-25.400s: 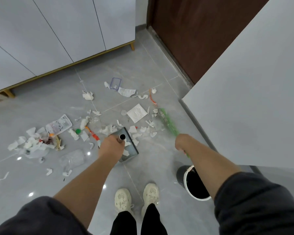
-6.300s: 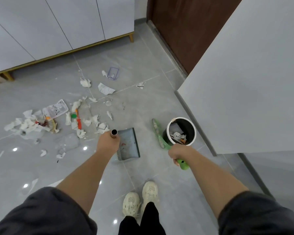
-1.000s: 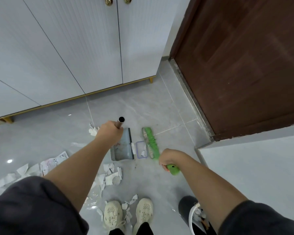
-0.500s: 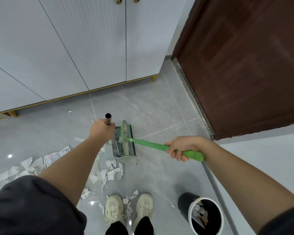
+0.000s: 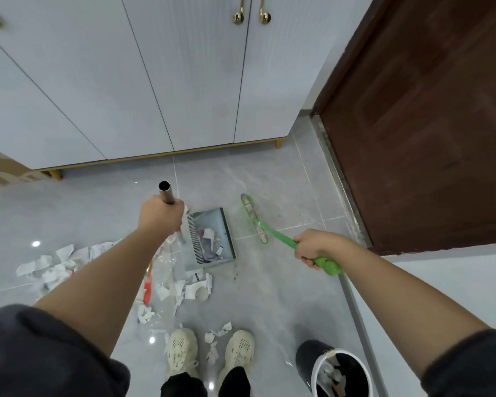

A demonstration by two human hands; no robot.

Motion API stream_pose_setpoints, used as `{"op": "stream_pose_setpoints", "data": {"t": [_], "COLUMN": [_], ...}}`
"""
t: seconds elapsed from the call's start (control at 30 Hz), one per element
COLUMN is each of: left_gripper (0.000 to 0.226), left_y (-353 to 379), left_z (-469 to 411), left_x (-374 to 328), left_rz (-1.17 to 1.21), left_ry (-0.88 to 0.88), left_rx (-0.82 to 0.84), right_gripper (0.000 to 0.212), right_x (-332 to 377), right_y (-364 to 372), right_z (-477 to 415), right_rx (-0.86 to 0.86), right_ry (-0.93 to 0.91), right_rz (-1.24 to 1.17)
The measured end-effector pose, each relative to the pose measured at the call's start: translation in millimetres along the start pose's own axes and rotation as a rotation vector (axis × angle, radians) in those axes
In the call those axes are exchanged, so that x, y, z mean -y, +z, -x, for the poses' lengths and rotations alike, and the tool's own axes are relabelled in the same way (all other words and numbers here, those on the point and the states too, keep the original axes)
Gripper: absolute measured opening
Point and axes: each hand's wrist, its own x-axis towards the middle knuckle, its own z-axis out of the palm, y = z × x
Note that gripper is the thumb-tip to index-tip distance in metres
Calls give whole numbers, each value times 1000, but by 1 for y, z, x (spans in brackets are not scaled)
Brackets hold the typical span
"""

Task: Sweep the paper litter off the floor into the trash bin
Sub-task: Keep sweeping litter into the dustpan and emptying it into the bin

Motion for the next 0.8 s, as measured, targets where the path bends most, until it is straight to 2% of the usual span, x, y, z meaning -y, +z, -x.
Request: {"op": "stream_pose_setpoints", "data": {"t": [0.27,0.57,0.67,0.8], "left_gripper": [29,20,18,20], "left_y": [-58,-155,-188,-215], "left_z": [-34,-104,-123,-139], "left_x": [22,65,79,93], "left_rz": [-18,-36,-27,-34], "left_ry": [8,33,27,24], "left_rx": [-48,17,16,30], "right_gripper": [36,28,34,37], "right_x": [56,196,242,258], "right_y": [25,51,62,76], "right_z": [-10,-54,-71,-77], "right_rx": [-123,-210,-196,-236], "right_ry": [-5,-44,-39,-13], "right_rz": [110,273,344,415]}}
